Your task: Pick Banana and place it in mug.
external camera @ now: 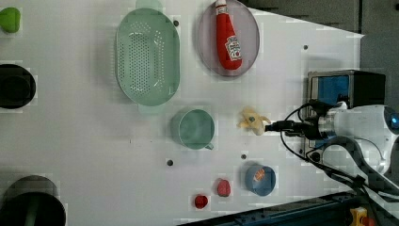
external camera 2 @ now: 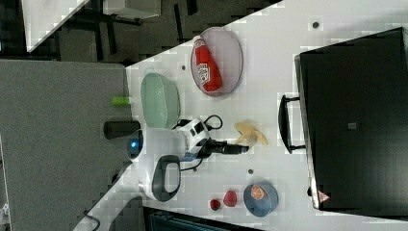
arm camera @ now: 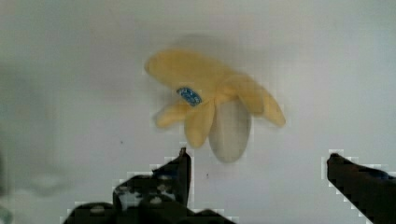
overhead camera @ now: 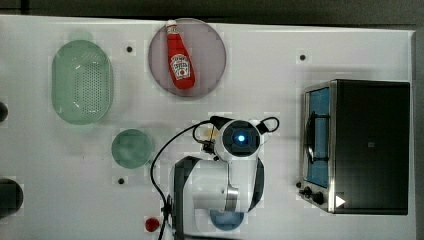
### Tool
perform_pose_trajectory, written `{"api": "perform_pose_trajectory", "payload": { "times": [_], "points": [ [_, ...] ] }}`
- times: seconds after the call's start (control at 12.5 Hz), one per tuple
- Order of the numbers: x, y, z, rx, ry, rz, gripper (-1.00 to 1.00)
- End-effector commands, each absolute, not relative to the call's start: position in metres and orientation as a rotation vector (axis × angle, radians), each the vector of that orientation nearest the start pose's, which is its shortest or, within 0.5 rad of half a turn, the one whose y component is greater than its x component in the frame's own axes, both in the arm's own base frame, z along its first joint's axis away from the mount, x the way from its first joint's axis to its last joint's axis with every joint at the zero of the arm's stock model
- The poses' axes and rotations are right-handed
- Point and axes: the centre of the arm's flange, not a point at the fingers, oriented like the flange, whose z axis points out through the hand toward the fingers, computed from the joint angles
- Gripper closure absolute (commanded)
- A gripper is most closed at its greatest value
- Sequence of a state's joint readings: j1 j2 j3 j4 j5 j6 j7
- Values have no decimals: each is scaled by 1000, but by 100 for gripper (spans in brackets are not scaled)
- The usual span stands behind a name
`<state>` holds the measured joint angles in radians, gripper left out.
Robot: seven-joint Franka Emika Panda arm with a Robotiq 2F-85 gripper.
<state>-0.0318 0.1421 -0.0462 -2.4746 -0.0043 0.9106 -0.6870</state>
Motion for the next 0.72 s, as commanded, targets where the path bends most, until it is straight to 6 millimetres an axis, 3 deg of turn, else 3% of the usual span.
{"api": "perform_pose_trajectory", "payload": {
  "times": [0.08,0.32,0.56,0.72],
  "points": [
    [475,-42,197,-3153,48,110,-100],
    [469,-39,163,-3154,37,122,-100],
    [468,-33,146,-3151,23,127,-93],
    [465,-33,145,-3152,25,111,-43]
  ]
}}
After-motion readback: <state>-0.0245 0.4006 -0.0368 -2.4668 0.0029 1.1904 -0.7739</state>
